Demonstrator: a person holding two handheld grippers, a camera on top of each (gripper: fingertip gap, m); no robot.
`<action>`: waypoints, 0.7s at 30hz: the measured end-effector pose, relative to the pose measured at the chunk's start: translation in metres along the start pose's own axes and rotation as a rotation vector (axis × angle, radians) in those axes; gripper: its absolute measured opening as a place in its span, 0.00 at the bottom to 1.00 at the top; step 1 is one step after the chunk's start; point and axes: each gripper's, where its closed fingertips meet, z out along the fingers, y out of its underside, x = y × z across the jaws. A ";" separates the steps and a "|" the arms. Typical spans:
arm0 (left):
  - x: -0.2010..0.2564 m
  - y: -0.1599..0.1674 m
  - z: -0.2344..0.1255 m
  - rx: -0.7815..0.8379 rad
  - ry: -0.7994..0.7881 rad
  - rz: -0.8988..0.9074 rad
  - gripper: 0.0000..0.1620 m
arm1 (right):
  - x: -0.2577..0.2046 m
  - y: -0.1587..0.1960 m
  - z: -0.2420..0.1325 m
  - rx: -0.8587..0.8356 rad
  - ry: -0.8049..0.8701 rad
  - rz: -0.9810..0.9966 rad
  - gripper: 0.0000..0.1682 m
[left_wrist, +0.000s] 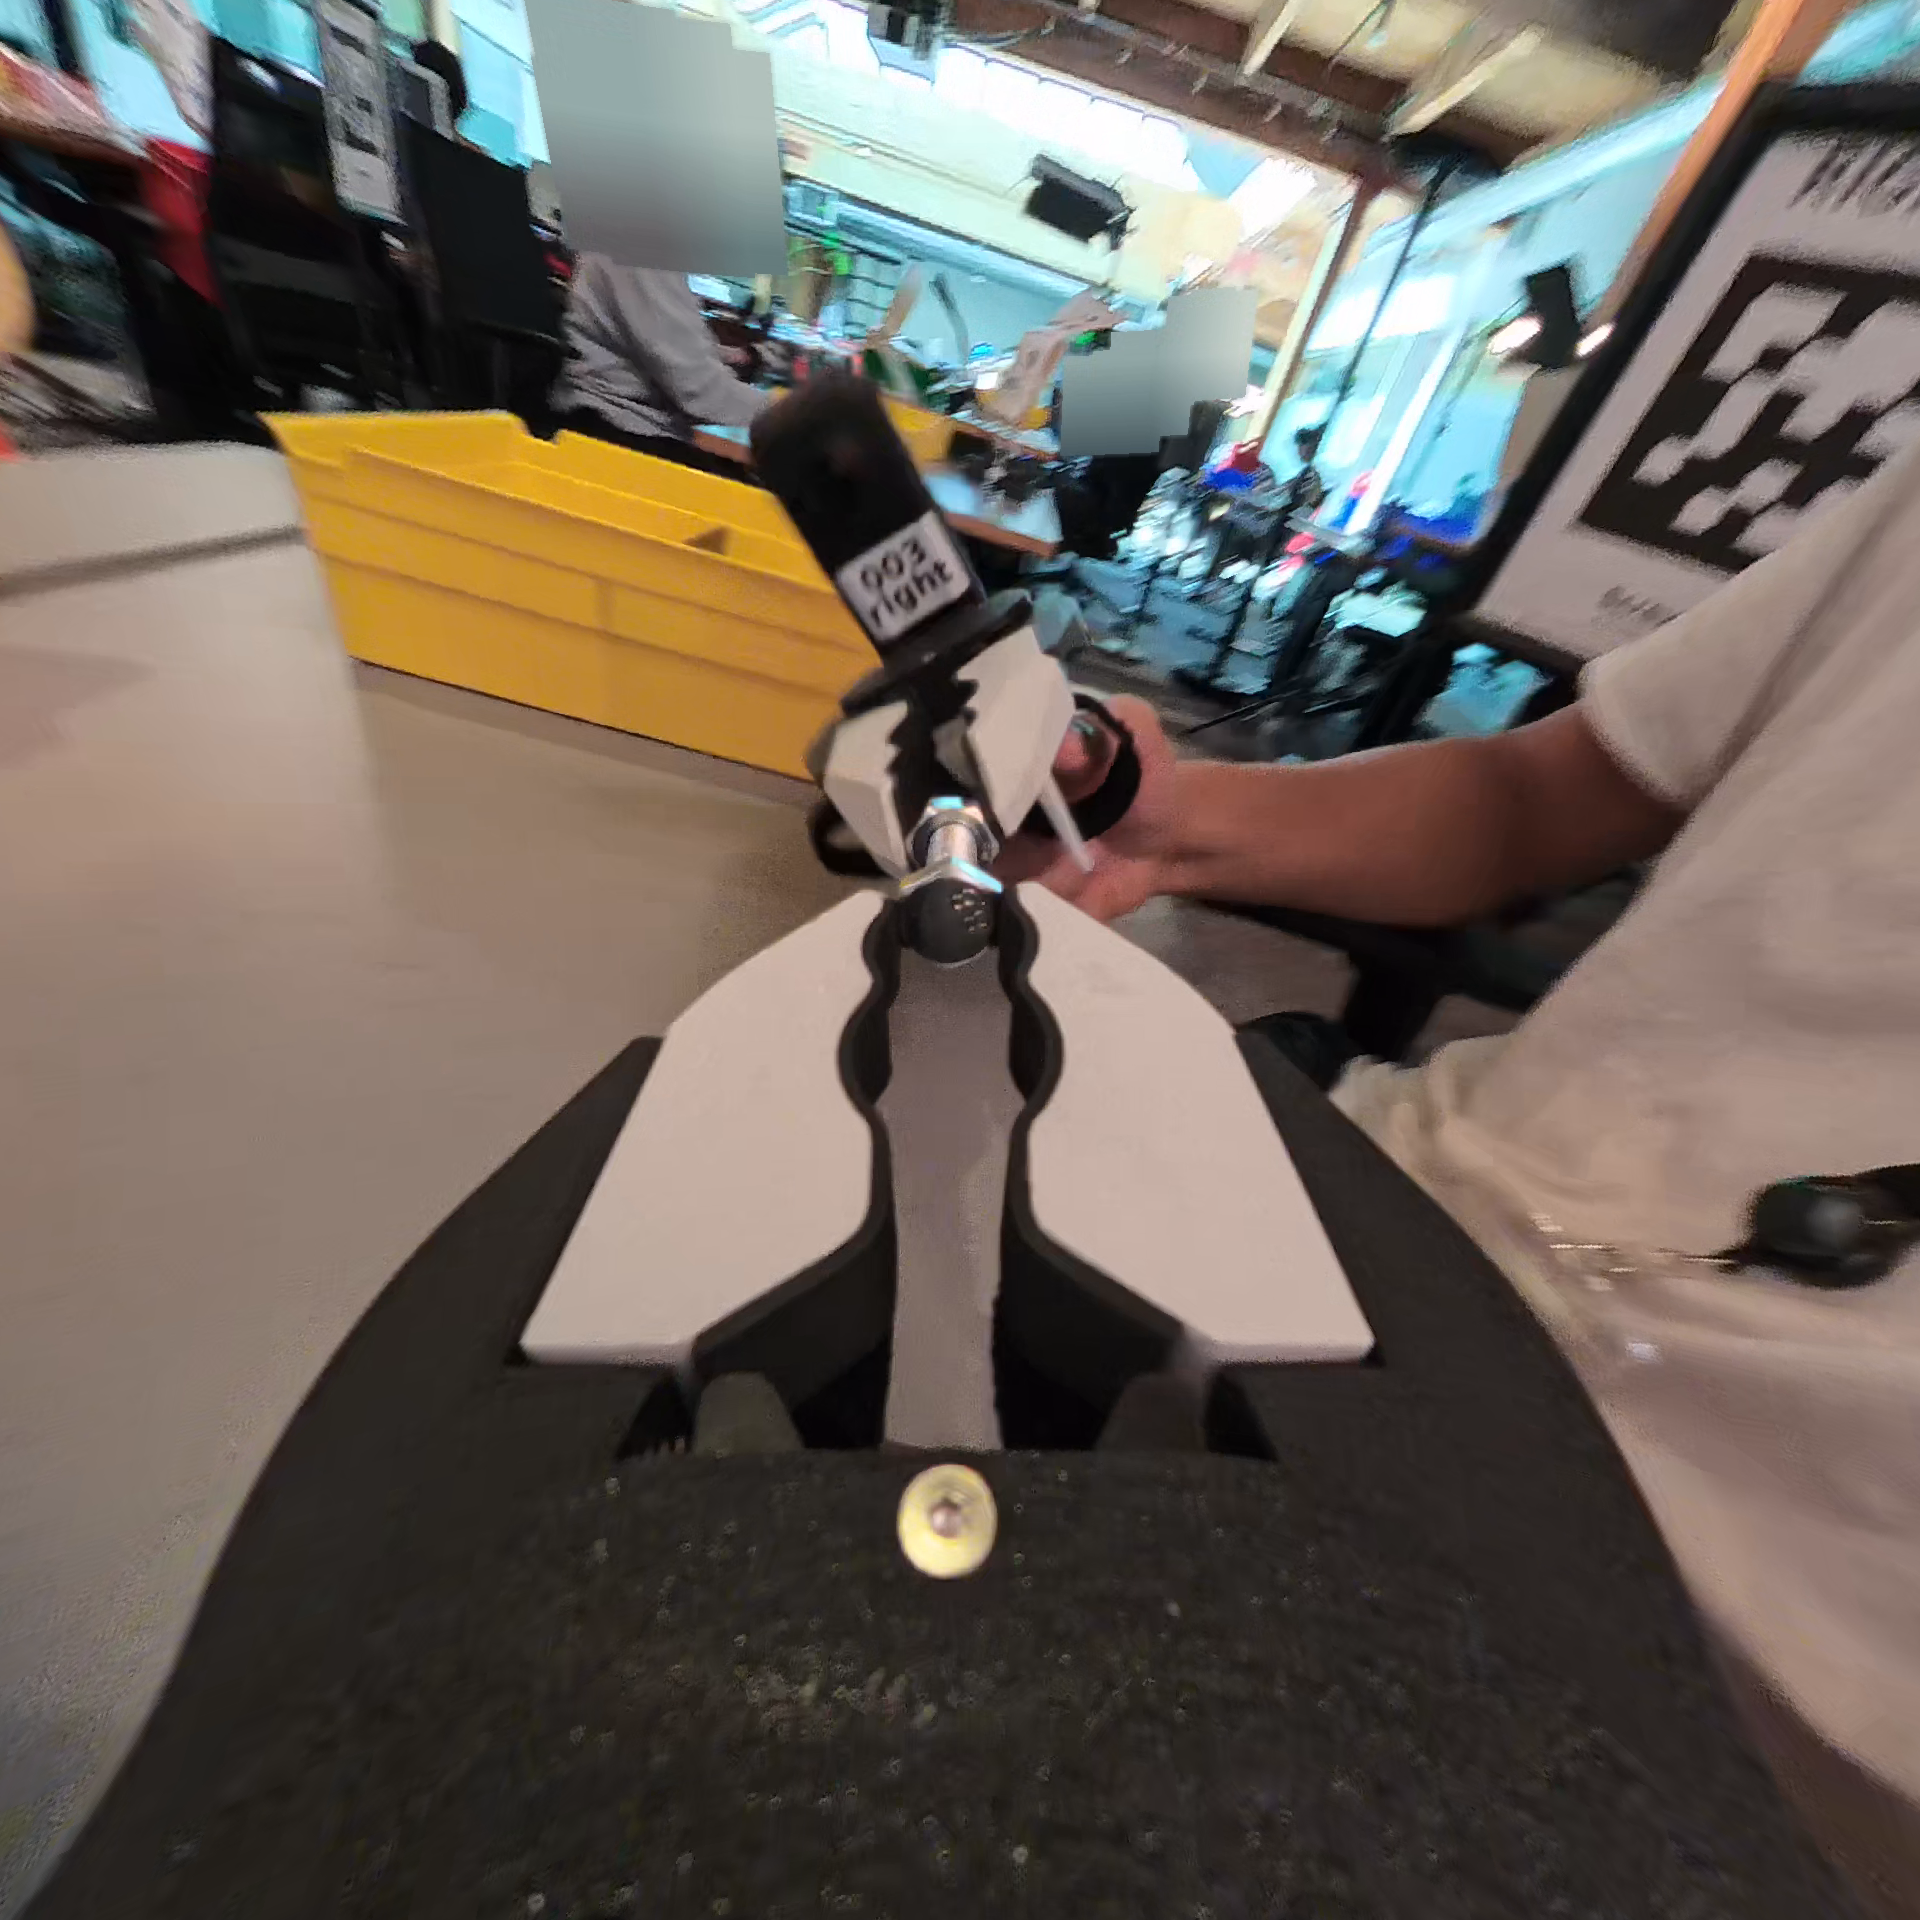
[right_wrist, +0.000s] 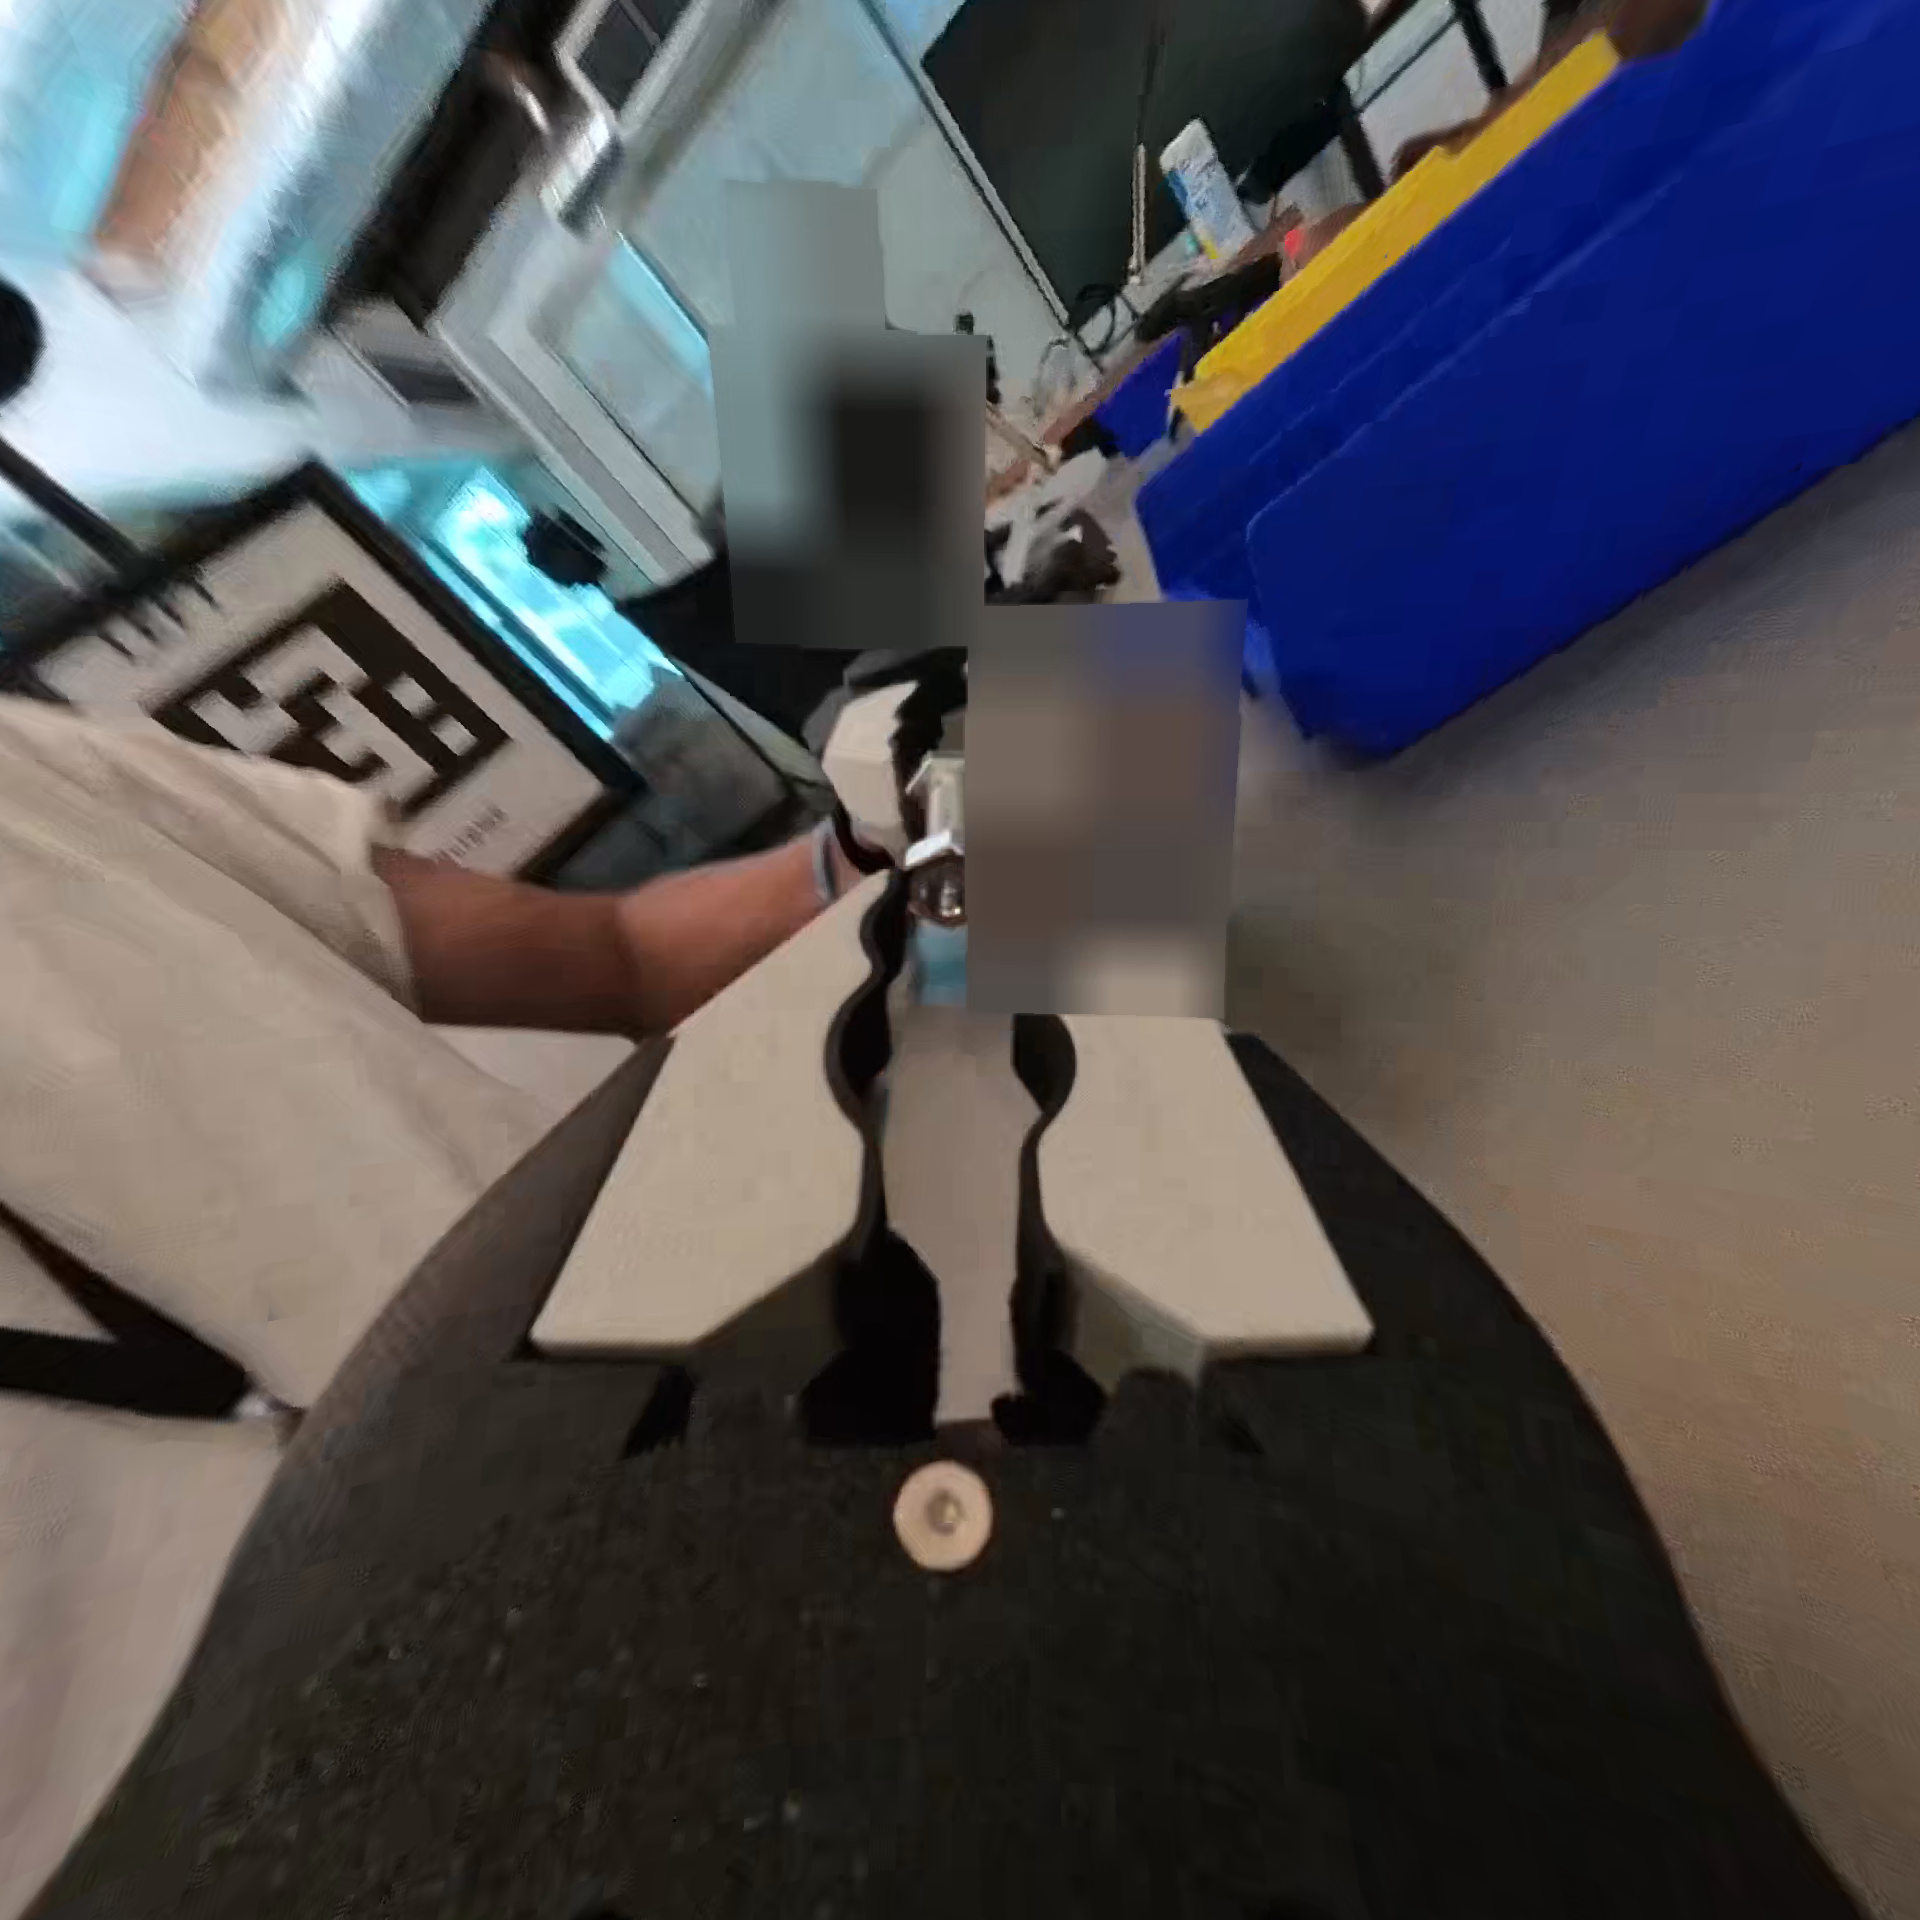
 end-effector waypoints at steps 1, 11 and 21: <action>0.004 -0.001 0.000 0.009 0.045 -0.040 0.11 | -0.004 0.002 0.000 -0.035 0.052 -0.164 0.10; -0.005 -0.011 -0.015 0.060 0.036 -0.123 0.11 | 0.002 -0.006 -0.017 -0.161 0.575 -1.062 0.10; -0.006 -0.005 -0.003 0.025 -0.056 -0.058 0.11 | 0.000 -0.120 -0.096 -0.312 1.029 -1.044 0.10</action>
